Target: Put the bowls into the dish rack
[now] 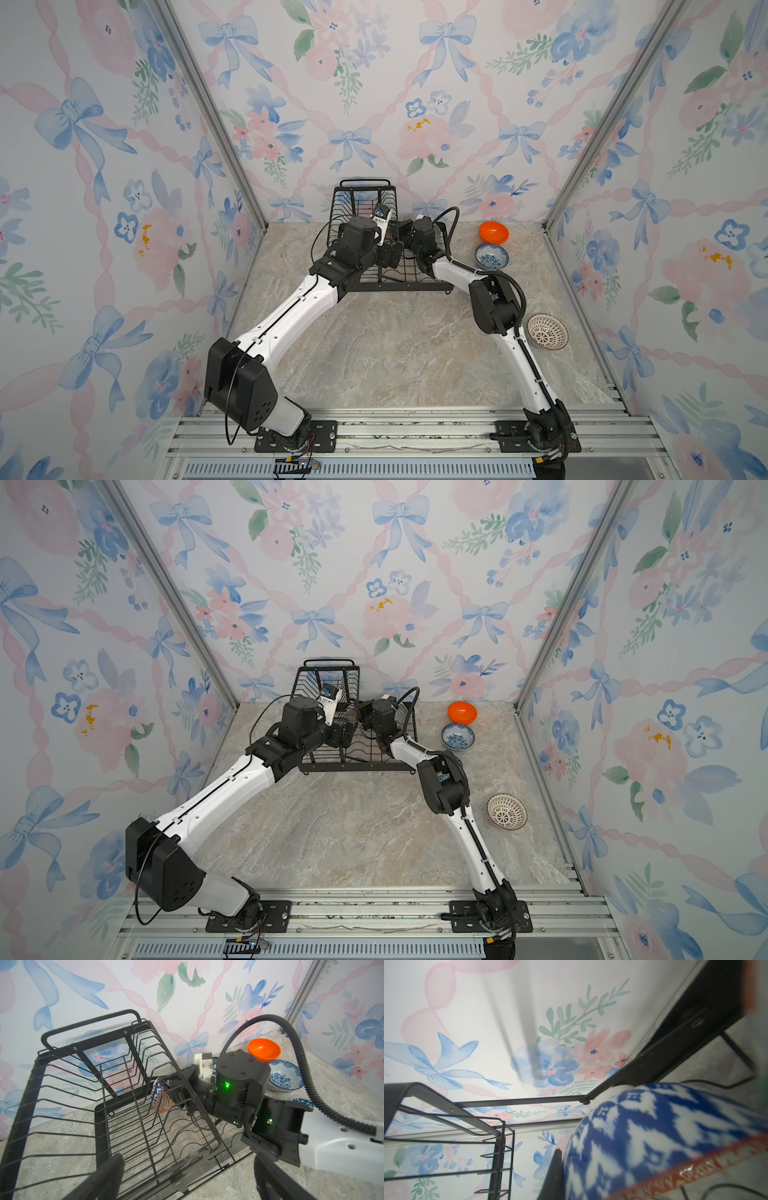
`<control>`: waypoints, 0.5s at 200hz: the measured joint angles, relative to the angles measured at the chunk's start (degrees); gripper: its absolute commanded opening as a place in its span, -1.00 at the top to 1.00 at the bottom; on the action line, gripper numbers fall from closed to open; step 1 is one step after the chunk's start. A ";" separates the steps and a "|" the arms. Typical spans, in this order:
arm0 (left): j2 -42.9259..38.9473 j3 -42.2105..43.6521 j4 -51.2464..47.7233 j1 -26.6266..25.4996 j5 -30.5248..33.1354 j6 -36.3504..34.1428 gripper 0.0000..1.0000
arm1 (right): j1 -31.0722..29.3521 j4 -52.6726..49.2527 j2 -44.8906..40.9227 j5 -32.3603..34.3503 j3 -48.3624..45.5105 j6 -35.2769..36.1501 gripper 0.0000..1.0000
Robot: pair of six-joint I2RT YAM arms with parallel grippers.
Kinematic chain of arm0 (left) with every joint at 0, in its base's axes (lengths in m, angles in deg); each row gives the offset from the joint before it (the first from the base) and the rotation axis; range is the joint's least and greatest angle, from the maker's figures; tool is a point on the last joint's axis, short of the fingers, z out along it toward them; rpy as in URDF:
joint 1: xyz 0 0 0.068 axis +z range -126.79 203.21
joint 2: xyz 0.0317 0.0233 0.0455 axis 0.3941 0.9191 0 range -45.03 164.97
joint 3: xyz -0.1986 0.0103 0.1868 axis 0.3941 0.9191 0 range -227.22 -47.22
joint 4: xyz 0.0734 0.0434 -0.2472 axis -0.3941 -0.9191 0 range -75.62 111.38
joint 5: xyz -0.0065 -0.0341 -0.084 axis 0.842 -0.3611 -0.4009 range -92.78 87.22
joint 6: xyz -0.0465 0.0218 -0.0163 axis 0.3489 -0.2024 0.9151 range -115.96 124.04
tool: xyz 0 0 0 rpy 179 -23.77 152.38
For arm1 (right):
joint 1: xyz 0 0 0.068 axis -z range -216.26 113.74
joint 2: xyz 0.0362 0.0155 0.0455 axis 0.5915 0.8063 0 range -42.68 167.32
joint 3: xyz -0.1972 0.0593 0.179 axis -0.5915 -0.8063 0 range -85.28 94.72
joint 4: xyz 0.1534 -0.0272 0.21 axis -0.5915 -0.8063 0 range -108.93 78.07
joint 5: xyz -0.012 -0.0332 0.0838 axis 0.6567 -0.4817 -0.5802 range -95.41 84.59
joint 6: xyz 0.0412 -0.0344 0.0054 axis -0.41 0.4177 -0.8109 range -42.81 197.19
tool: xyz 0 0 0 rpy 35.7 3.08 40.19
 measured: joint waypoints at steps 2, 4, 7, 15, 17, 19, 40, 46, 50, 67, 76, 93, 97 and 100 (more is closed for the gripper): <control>-0.04 0.04 0.00 0.00 0.00 0.00 -0.96 | -0.02 0.26 0.09 0.02 0.00 0.00 1.00; -0.04 0.09 0.00 0.00 0.00 0.00 -0.96 | -0.02 0.52 0.17 0.07 0.00 0.00 1.00; -0.17 0.15 0.00 0.00 0.00 0.00 -0.96 | -0.02 0.90 0.31 0.07 0.00 0.00 1.00; -0.33 0.35 0.00 0.00 0.00 0.00 -0.96 | -0.02 1.81 0.57 0.24 -0.02 0.02 1.00; -0.39 0.44 0.02 0.00 0.00 0.00 -0.96 | -0.02 1.99 0.61 0.33 -0.02 0.02 1.00; -0.39 0.46 0.02 0.00 0.00 0.00 -0.96 | -0.02 2.23 0.66 0.44 -0.04 0.04 1.00; -0.55 0.55 0.02 0.00 0.00 0.02 -0.96 | -0.09 5.38 0.83 1.90 -0.98 0.24 1.00; -0.55 0.55 0.02 0.00 0.00 0.07 -0.96 | -0.09 6.16 0.85 2.29 -1.25 0.26 1.00; -0.55 0.55 0.02 0.00 0.00 0.17 -0.96 | -0.09 6.71 0.85 2.49 -1.42 0.28 1.00; -0.55 0.55 0.02 0.02 -0.24 0.24 -0.96 | -0.11 8.35 0.94 3.23 -1.60 0.74 1.00; -0.55 0.55 0.02 0.09 -0.42 0.31 -0.96 | -0.17 9.27 0.94 3.67 -1.64 0.96 1.00; -0.55 0.55 0.13 0.11 -0.61 0.61 -0.96 | -0.37 11.30 0.94 4.44 -1.90 1.36 1.00; -0.55 0.55 0.13 0.11 -0.61 0.63 -0.96 | -0.42 11.52 0.96 4.55 -1.95 1.38 1.00; -0.55 0.55 0.13 0.11 -0.61 0.63 -0.96 | -0.44 11.76 0.96 4.66 -1.99 1.38 1.00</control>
